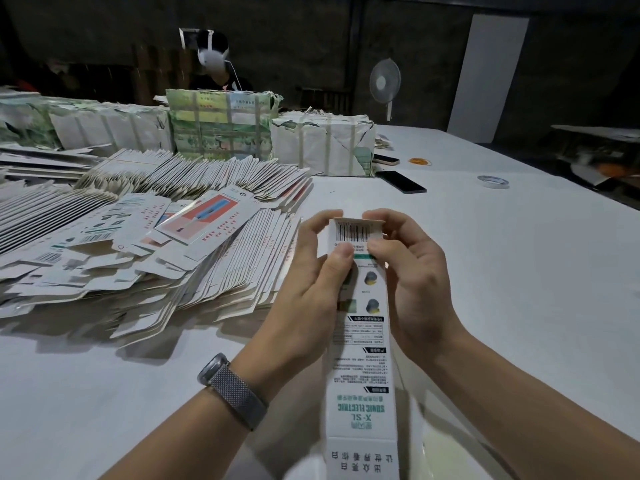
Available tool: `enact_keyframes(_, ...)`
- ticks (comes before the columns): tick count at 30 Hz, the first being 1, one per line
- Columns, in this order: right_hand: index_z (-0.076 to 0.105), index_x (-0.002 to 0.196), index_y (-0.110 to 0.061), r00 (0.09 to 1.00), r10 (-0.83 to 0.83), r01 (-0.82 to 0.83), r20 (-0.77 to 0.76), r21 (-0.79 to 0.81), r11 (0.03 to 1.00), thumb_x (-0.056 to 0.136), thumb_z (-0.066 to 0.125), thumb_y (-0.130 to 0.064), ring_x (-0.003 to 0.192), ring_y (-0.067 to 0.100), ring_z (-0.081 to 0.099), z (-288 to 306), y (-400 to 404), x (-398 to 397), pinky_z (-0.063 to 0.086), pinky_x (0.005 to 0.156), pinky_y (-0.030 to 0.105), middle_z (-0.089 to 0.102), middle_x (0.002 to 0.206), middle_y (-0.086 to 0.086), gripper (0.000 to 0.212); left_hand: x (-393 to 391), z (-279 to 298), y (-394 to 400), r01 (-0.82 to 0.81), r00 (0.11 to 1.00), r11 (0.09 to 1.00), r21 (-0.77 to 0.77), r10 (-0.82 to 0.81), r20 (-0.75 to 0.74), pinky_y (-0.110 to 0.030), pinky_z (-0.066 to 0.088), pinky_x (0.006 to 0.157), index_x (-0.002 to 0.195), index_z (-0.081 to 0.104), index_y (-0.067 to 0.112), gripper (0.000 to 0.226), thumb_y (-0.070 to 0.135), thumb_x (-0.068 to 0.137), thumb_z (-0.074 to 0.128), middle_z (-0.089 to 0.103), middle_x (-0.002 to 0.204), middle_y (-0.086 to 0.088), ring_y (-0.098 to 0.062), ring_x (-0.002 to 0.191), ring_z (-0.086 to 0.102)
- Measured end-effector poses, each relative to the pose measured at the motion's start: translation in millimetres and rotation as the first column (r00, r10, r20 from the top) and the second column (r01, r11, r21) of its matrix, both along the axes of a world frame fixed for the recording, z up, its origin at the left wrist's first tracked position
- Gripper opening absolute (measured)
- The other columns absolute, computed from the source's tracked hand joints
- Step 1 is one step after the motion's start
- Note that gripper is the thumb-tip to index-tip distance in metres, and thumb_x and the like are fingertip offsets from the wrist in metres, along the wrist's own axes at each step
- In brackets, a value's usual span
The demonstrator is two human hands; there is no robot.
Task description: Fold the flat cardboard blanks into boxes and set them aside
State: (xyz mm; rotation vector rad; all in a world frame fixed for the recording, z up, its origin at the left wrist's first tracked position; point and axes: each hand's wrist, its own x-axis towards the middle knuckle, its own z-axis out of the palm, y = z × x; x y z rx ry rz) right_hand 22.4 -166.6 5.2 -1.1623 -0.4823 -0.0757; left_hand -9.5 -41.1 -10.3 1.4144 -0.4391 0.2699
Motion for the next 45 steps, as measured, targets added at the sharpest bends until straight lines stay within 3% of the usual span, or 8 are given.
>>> enact_keyframes(3, 0.063, 0.083, -0.022, 1.0, -0.003, 0.003, 0.004, -0.016, 1.0, 0.083, 0.06, -0.021, 0.07, 0.028, 0.064, 2.0, -1.9, 0.3, 0.057, 0.062, 0.036, 0.063, 0.08, 0.008, 0.003, 0.2, -2.2, -2.5, -0.013, 1.0, 0.999, 0.04, 0.013, 0.008, -0.026, 0.055, 0.063, 0.117, 0.046, 0.048, 0.022, 0.036, 0.098, 0.046, 0.069, 0.079, -0.003, -0.016, 0.069, 0.068)
enact_keyframes(5, 0.058, 0.082, -0.015, 0.999, 0.008, -0.008, -0.033, 0.006, 1.0, 0.084, 0.062, -0.024, 0.065, 0.025, 0.064, 4.2, -3.1, 1.9, 0.056, 0.057, 0.032, 0.062, 0.076, 0.008, 0.009, 0.6, -3.9, -5.7, -0.026, 1.0, 0.998, 0.052, 0.026, 0.003, -0.031, 0.055, 0.062, 0.119, 0.043, 0.047, 0.026, 0.037, 0.096, 0.049, 0.065, 0.077, -0.002, -0.017, 0.066, 0.066)
enact_keyframes(9, 0.064, 0.08, -0.016, 0.997, 0.019, -0.018, -0.073, 0.01, 1.0, 0.079, 0.067, -0.015, 0.065, 0.025, 0.065, 4.7, -4.0, 4.3, 0.057, 0.058, 0.034, 0.064, 0.079, 0.011, 0.004, -0.5, -4.3, -7.6, -0.061, 0.998, 0.996, 0.062, 0.06, 0.01, -0.033, 0.052, 0.06, 0.123, 0.04, 0.047, 0.034, 0.037, 0.094, 0.052, 0.059, 0.071, 0.005, -0.012, 0.062, 0.061)
enact_keyframes(21, 0.074, 0.075, -0.02, 0.996, -0.09, 0.088, -0.014, -0.105, 0.991, 0.078, 0.065, -0.014, 0.063, 0.021, 0.066, 9.2, -6.4, 3.1, 0.056, 0.058, 0.033, 0.069, 0.076, 0.007, 0.012, -3.8, -2.4, -7.8, -0.082, 0.997, 0.99, 0.118, 0.08, 0.016, -0.047, 0.059, 0.066, 0.129, 0.039, 0.046, 0.036, 0.037, 0.096, 0.048, 0.061, 0.083, -0.018, -0.026, 0.069, 0.065)
enact_keyframes(24, 0.074, 0.077, -0.022, 0.998, -0.069, 0.069, 0.003, -0.108, 0.992, 0.082, 0.064, -0.017, 0.064, 0.02, 0.067, 8.9, -6.1, 2.0, 0.056, 0.058, 0.032, 0.069, 0.077, 0.006, 0.012, -2.9, -3.4, -7.3, -0.083, 0.996, 0.988, 0.129, 0.079, 0.035, -0.041, 0.057, 0.065, 0.129, 0.038, 0.051, 0.036, 0.037, 0.097, 0.046, 0.063, 0.079, -0.006, -0.021, 0.067, 0.065)
enact_keyframes(34, 0.075, 0.075, -0.019, 0.999, -0.036, 0.034, -0.014, -0.13, 0.991, 0.081, 0.065, -0.016, 0.063, 0.02, 0.066, 10.8, -11.5, 7.0, 0.055, 0.057, 0.03, 0.069, 0.075, 0.006, 0.012, -2.6, -5.5, -7.6, -0.06, 0.997, 0.985, 0.159, 0.053, 0.048, -0.043, 0.057, 0.064, 0.131, 0.036, 0.051, 0.036, 0.038, 0.098, 0.043, 0.064, 0.07, 0.003, -0.016, 0.064, 0.064)
enact_keyframes(39, 0.076, 0.074, -0.021, 0.998, -0.058, 0.056, -0.011, -0.137, 0.989, 0.08, 0.065, -0.016, 0.064, 0.02, 0.065, 9.8, -10.0, 5.8, 0.056, 0.059, 0.031, 0.07, 0.075, 0.006, 0.013, -0.6, -7.0, -7.5, -0.091, 0.995, 0.98, 0.175, 0.082, 0.056, -0.053, 0.056, 0.064, 0.131, 0.036, 0.05, 0.036, 0.039, 0.097, 0.044, 0.062, 0.068, 0.004, -0.017, 0.062, 0.063)
enact_keyframes(45, 0.075, 0.071, -0.02, 0.992, -0.122, 0.123, 0.014, -0.152, 0.981, 0.077, 0.067, -0.016, 0.063, 0.017, 0.066, 11.5, -8.1, 4.1, 0.056, 0.058, 0.029, 0.071, 0.072, 0.003, 0.011, 2.3, -11.0, -7.0, -0.125, 0.991, 0.974, 0.187, 0.112, 0.078, -0.037, 0.043, 0.055, 0.132, 0.035, 0.048, 0.037, 0.04, 0.097, 0.043, 0.051, 0.059, 0.012, -0.008, 0.053, 0.049)
